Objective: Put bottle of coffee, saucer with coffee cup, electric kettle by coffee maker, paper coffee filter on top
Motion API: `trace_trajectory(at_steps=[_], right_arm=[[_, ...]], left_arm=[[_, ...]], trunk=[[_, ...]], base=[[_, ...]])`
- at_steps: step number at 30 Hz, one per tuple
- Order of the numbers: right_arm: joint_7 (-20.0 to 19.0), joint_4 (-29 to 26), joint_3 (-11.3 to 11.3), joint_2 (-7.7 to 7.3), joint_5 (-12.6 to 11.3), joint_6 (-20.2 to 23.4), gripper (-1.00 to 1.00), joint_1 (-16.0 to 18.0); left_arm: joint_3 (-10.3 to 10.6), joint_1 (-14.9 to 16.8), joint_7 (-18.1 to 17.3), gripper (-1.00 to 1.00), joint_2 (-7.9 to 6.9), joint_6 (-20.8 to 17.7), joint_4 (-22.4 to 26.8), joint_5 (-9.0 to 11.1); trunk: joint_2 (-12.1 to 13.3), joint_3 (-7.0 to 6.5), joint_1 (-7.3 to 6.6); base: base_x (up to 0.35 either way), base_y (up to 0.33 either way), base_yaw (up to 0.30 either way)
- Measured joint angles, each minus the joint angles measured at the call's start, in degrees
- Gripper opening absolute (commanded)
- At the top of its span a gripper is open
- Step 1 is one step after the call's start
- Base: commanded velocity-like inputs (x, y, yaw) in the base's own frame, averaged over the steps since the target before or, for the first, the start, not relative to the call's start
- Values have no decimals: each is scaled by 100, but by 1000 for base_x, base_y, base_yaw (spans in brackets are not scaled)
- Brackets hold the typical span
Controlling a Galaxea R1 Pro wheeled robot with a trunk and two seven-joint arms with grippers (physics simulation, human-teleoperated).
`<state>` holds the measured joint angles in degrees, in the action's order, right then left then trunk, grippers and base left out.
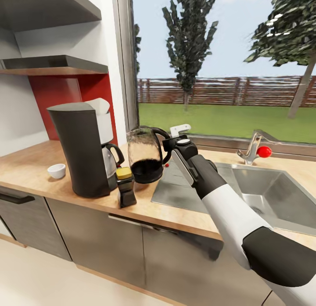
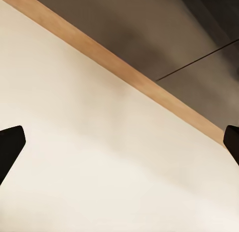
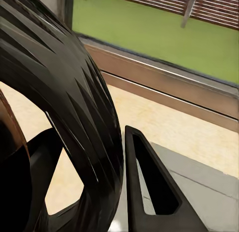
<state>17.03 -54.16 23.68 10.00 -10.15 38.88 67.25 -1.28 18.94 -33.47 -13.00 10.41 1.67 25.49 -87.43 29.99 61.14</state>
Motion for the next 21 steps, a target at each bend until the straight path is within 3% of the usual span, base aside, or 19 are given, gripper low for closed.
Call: trace_trajectory(at_steps=[7, 11, 21], right_arm=[[0, 0, 3, 0, -3, -1, -100, -8], [0, -1, -2, 0, 1, -3, -100, -8], [0, 0, -4, 0, -2, -7, -100, -16]], left_arm=[[0, 0, 0, 100, 0, 0, -1, -2], [-1, 0, 0, 100, 0, 0, -1, 0], [0, 0, 0, 100, 0, 0, 1, 0]], trunk=[[-281, 126, 154], [-282, 126, 154], [-602, 269, 330]], base=[[0, 0, 0], [0, 0, 0], [0, 0, 0]])
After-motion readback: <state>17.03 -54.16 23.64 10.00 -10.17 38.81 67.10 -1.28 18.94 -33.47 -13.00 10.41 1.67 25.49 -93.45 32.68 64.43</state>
